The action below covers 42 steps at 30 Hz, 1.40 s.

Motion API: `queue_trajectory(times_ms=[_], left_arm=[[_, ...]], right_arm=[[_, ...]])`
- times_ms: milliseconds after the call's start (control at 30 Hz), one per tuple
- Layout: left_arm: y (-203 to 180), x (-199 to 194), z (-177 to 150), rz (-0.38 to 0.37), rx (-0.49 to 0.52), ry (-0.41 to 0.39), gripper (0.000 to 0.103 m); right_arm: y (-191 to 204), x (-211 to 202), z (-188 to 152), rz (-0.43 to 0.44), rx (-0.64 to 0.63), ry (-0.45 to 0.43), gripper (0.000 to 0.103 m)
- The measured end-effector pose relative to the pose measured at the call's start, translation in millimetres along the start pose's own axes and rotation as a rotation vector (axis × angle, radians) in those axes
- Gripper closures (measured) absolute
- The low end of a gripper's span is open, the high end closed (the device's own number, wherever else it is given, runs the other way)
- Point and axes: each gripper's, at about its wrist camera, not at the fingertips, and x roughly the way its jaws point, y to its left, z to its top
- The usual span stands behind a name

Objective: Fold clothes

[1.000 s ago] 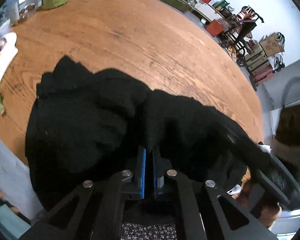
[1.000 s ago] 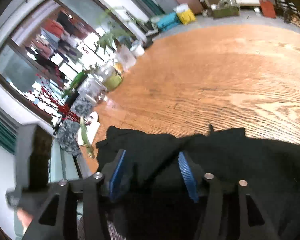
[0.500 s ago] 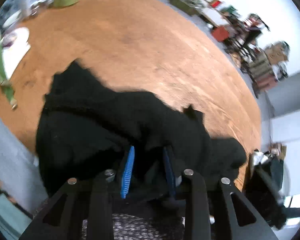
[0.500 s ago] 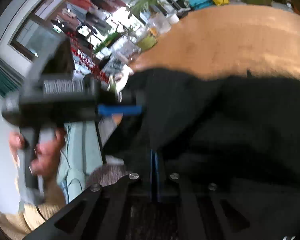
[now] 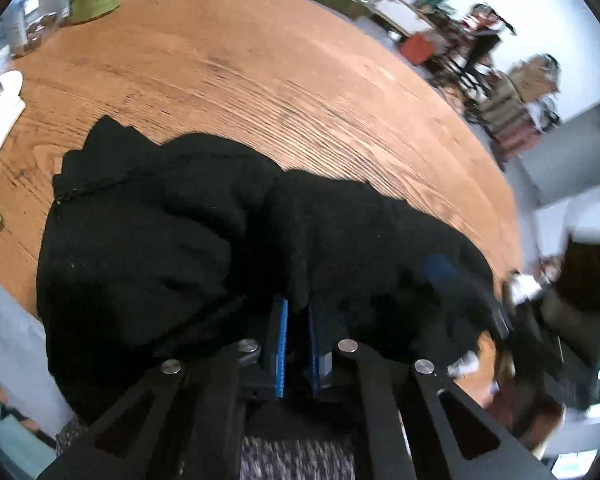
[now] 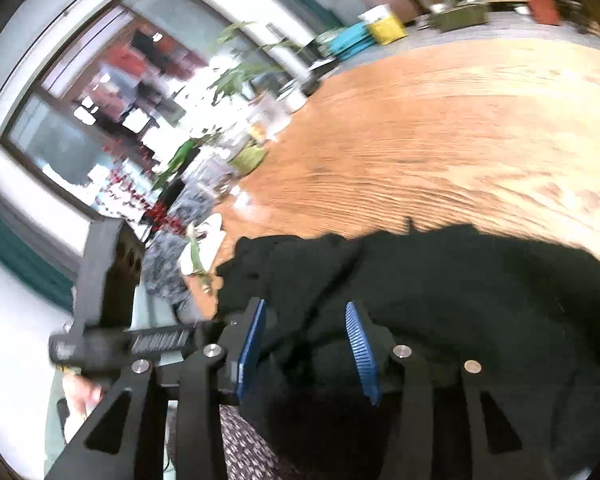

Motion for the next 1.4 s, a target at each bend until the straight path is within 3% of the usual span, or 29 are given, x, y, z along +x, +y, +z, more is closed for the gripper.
queue_trajectory(times_ms=[167, 200, 267, 300, 333, 433, 533, 667, 800, 833, 967, 1033, 1100, 1167, 1300, 1367, 1400], left_arm=[[4.8, 7.3, -6.6, -0.038, -0.016, 0.029, 0.095], [5.7, 7.8, -7.8, -0.039, -0.020, 0.029, 0.095], [6.8, 9.2, -9.8, -0.026, -0.016, 0.040, 0.095], [7.4, 9.1, -10.0, -0.030, -0.016, 0.054, 0.095], [7.9, 9.1, -10.2, -0.034, -0.016, 0.067, 0.095], [4.8, 8.2, -13.4, -0.039, 0.007, 0.098, 0.095], [0.7, -5.9, -16.8, -0.063, 0.040, 0.096, 0.095], [-0.9, -17.3, -23.0, -0.131, 0.067, 0.099, 0.095], [2.4, -13.1, -29.0, -0.104, 0.087, 0.167, 0.095], [2.8, -14.8, -25.7, -0.099, 0.076, 0.175, 0.091], [-10.7, -59.4, -11.2, -0.127, 0.085, 0.084, 0.089], [-20.3, -74.8, 0.0, -0.158, 0.107, 0.057, 0.081], [-44.4, -71.6, 17.5, -0.107, 0.156, 0.052, 0.065], [-62.7, -45.5, 34.9, -0.008, 0.197, 0.118, 0.059], [-73.4, 19.2, 59.4, 0.133, 0.174, 0.296, 0.059], [-76.4, 39.7, 61.7, 0.161, 0.185, 0.309, 0.061], [-75.6, 44.7, 58.9, 0.181, 0.196, 0.303, 0.077]], right_arm=[[-4.7, 55.4, 23.5, -0.109, 0.039, 0.099, 0.043], [-5.5, 62.8, 25.3, -0.122, 0.051, 0.111, 0.048], [-5.0, 71.2, 22.7, -0.094, 0.066, 0.105, 0.069], [-2.5, 71.1, 19.7, -0.074, 0.048, 0.109, 0.084], [1.9, 67.8, 13.8, -0.056, 0.020, 0.113, 0.087], [20.2, 52.0, -12.1, -0.090, -0.117, 0.136, 0.091], [24.8, 40.9, -40.0, -0.073, -0.159, 0.199, 0.095], [17.7, 10.8, -73.4, -0.021, -0.121, 0.224, 0.100], [3.7, -13.9, -89.8, 0.013, -0.055, 0.228, 0.100], [1.1, -15.1, -89.6, 0.015, -0.042, 0.226, 0.100], [-1.6, -9.4, -88.2, -0.002, -0.041, 0.236, 0.100], [-0.2, -4.4, -89.5, -0.001, -0.051, 0.256, 0.100], [-1.3, -4.7, -90.0, 0.000, -0.054, 0.252, 0.100], [-4.3, -8.1, -92.0, 0.007, -0.046, 0.245, 0.100], [-11.9, -12.8, -93.6, 0.005, -0.020, 0.233, 0.100], [-13.1, -15.7, -91.3, -0.016, -0.020, 0.226, 0.100], [-13.8, -17.1, -90.2, -0.027, -0.020, 0.223, 0.100]])
